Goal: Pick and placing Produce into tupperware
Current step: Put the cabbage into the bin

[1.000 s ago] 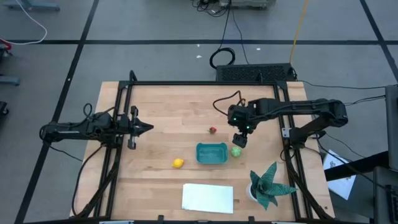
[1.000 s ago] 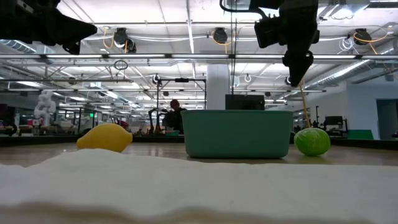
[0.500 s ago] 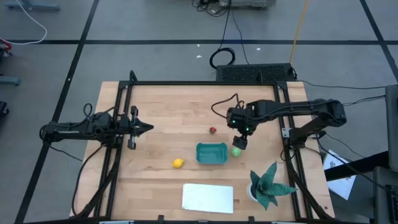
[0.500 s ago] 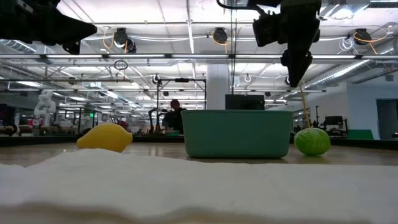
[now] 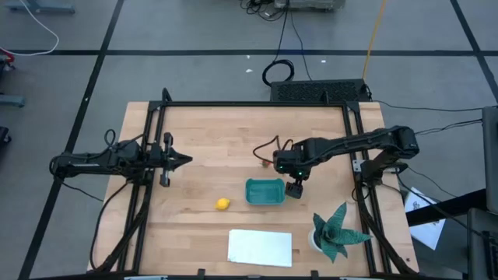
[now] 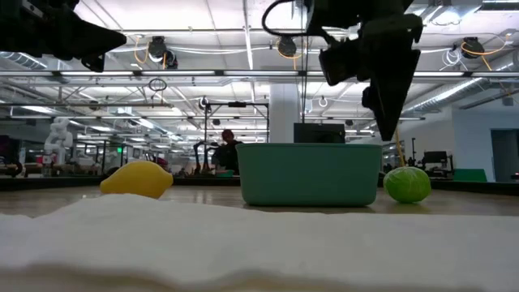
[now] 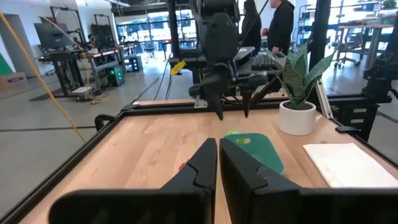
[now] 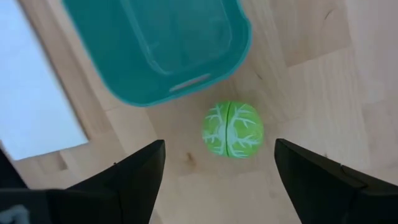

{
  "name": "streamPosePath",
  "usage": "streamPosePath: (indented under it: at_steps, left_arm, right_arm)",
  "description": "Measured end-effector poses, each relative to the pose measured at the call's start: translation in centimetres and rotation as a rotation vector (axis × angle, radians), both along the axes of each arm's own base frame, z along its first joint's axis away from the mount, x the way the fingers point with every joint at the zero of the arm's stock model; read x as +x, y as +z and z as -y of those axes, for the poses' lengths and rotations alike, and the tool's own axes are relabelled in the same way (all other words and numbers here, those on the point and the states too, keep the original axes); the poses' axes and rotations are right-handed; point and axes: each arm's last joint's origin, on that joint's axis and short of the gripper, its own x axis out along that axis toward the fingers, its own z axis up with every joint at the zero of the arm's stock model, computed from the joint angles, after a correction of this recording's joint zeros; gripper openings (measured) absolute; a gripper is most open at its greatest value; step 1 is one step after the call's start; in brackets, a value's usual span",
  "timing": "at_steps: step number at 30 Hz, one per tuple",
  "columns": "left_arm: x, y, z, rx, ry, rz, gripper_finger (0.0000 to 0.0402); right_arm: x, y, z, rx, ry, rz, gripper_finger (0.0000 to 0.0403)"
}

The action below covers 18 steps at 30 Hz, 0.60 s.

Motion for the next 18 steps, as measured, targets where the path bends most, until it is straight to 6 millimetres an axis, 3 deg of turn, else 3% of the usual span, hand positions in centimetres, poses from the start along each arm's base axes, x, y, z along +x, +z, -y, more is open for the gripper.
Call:
streamPosePath:
  at_steps: [6, 18]
  left_arm:
    - [0.0, -0.1, 0.0, 0.000, 0.000, -0.007, 0.0024]
    - [0.0, -0.1, 0.0, 0.000, 0.000, -0.012, 0.0024]
  right_arm:
    - [0.4, -1.4, 0.0, -0.001, -0.007, -0.069, 0.0295]
    - [0.3, -1.4, 0.1, -0.033, 0.040, -0.070, 0.0295]
